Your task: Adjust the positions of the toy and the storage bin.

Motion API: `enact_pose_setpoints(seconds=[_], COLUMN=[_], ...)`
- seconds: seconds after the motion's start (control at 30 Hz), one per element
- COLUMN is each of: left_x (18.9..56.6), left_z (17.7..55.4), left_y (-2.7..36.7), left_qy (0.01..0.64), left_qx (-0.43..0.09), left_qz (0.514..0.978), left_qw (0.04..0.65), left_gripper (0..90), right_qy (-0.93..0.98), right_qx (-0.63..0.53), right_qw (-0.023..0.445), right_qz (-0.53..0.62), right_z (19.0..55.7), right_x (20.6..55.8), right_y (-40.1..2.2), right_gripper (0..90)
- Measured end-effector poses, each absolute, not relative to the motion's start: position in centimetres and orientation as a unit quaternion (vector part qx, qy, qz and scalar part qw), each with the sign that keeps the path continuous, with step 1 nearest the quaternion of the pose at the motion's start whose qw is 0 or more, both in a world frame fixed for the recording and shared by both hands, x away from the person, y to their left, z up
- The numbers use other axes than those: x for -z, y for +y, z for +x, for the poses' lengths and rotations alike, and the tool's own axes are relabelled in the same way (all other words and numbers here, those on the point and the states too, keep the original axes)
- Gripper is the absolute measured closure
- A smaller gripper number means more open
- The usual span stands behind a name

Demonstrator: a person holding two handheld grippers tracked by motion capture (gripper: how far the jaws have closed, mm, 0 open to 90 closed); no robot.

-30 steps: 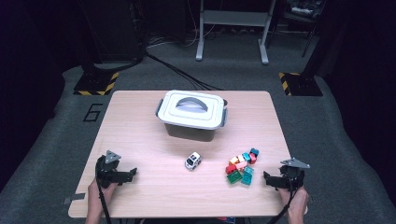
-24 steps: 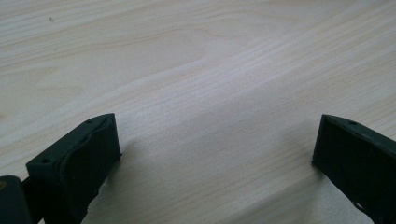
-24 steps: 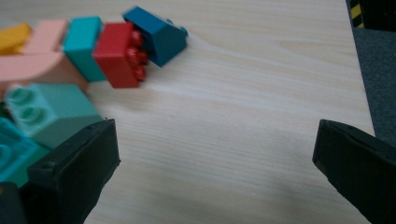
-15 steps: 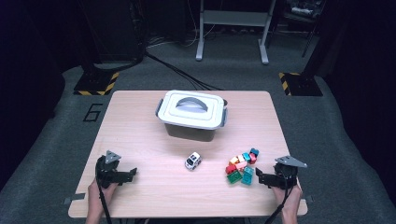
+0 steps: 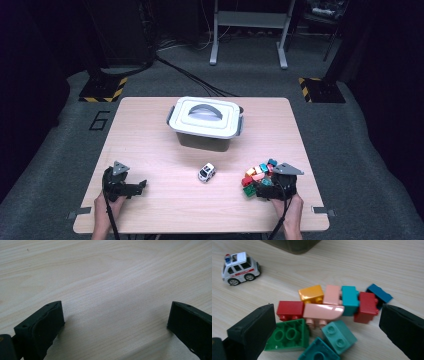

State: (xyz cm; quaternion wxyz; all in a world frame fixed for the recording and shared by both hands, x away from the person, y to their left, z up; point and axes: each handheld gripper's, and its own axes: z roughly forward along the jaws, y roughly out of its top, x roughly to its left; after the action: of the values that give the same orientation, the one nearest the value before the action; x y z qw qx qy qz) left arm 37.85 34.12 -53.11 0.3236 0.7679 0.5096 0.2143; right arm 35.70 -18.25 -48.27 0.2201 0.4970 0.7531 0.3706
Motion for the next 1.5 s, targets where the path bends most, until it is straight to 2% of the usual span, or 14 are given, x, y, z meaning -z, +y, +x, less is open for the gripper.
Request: enact_pose_setpoints(seconds=[0.83, 1.5], left_x=[53.1, 53.1], left_z=[37.8, 37.8], left_y=[34.1, 34.1], left_qy=[0.509, 0.508], left_qx=[-0.214, -0.213], left_qz=[0.768, 0.769], left_qw=[0.324, 0.325], left_gripper=[0.5, 0.5], right_qy=[0.812, 0.846], right_qx=[-0.371, -0.346], right_qw=[0.179, 0.164], right_qz=[0.414, 0.372], right_z=[37.8, 39.1], right_x=[46.0, 46.3], right_y=[-10.2, -5.6], right_gripper=[0.3, 0.0])
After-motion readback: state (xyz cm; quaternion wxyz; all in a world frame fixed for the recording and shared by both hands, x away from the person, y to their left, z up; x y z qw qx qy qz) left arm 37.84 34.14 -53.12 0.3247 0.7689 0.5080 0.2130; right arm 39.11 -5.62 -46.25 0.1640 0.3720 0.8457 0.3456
